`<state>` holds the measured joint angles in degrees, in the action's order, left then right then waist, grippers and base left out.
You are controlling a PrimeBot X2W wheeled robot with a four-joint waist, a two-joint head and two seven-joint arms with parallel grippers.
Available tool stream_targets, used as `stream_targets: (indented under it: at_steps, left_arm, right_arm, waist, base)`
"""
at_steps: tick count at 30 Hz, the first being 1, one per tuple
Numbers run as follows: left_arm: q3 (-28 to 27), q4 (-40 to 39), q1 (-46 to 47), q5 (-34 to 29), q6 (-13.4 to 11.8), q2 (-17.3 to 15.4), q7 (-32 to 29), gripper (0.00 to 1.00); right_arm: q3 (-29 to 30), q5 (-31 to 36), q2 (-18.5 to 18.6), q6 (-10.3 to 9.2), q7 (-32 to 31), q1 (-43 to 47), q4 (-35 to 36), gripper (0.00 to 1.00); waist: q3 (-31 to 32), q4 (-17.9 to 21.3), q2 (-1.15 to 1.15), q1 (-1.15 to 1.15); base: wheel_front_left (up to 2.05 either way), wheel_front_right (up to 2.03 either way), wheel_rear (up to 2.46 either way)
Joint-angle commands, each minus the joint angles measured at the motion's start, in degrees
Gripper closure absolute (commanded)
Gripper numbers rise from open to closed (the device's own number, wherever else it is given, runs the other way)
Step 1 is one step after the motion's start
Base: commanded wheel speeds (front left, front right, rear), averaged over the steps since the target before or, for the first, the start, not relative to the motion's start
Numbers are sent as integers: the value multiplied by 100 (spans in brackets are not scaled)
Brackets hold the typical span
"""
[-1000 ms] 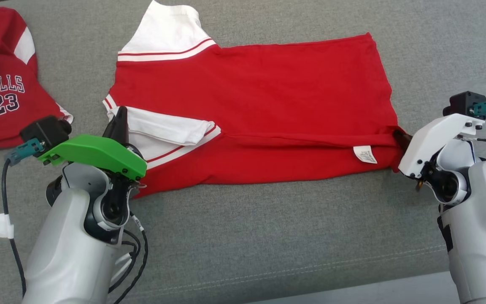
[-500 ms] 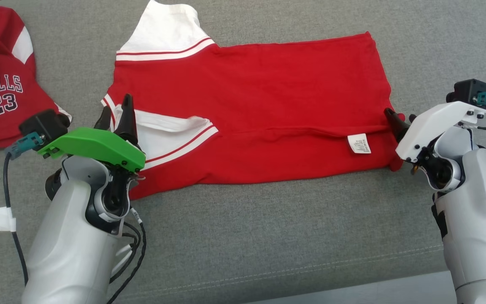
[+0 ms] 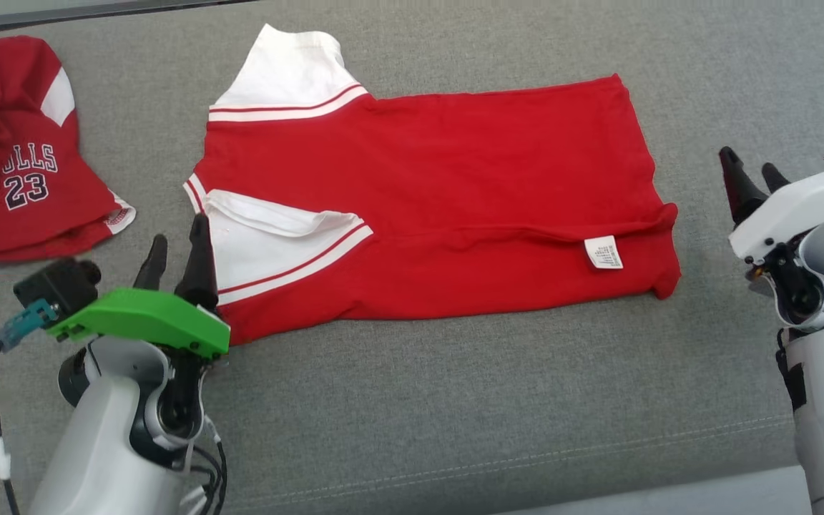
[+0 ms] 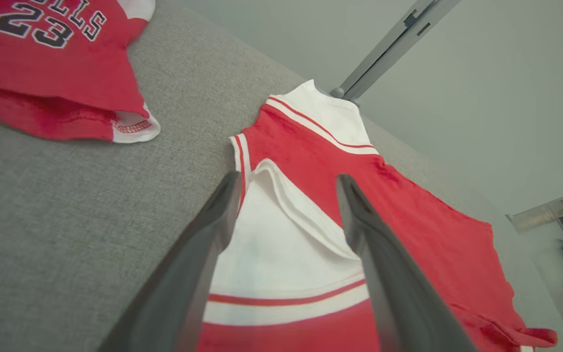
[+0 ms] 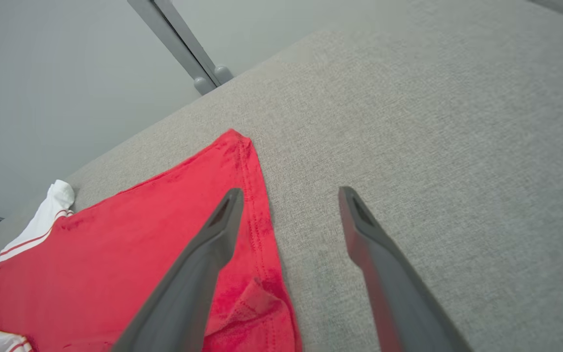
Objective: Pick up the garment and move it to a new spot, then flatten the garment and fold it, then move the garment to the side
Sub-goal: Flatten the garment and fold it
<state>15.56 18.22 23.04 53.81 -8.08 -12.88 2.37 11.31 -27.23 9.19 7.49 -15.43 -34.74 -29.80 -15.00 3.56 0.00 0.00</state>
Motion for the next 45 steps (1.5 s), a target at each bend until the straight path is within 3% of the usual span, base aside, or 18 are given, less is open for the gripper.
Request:
stream_targets:
  at_steps: [1, 9, 17, 32, 33, 34, 35, 36, 37, 45]
  left_arm:
    - [21, -135, -237, -11, -49, -41, 43, 0]
    - [136, -537, -1151, 105, -276, -3, -117, 0]
    - [160, -321, -1554, 269, -422, 82, -256, 0]
    - [-279, 695, -877, 720, -13, 416, 134, 0]
    - [-295, 759, -824, 698, 5, 417, 201, 8]
    - [-324, 805, -778, 692, 31, 425, 262, 8]
    - [-339, 855, -741, 685, 56, 432, 322, 67]
    - [-353, 900, -702, 677, 97, 446, 386, 93]
    - [-352, 927, -668, 662, 130, 452, 434, 100]
    - [-236, 903, -520, 584, 301, 549, 581, 100]
  right_arm:
    - [19, -44, 49, -1, 69, 211, 140, 0]
    - [166, -192, -13, -1, 122, 1142, 849, 0]
    - [119, -347, -281, -1, 44, 1802, 1387, 0]
    - [-106, -617, -540, -1, 35, 1959, 1573, 0]
    - [-125, -633, -548, -1, 43, 1943, 1551, 0]
    - [-142, -660, -557, -1, 58, 1926, 1523, 0]
    - [-152, -677, -563, -1, 69, 1911, 1486, 0]
    - [-161, -704, -565, -1, 95, 1899, 1441, 0]
    - [-170, -723, -571, -1, 117, 1883, 1396, 0]
    - [-211, -931, -596, -1, 371, 1664, 816, 0]
  waist:
    - [104, -30, 0, 0]
    - [407, -58, 0, 0]
    - [500, 48, 0, 0]
    - [128, 364, 0, 0]
    - [108, 373, 0, 0]
    - [93, 377, 0, 0]
    - [80, 378, 0, 0]
    - [68, 373, 0, 0]
    - [58, 364, 0, 0]
    - [-5, 143, 0, 0]
  base:
    - [0, 0, 0]
    - [0, 0, 0]
    - [0, 0, 0]
    - [0, 0, 0]
    - [0, 0, 0]
    - [0, 0, 0]
    - [0, 0, 0]
    - [0, 0, 0]
    - [0, 0, 0]
    - [0, 0, 0]
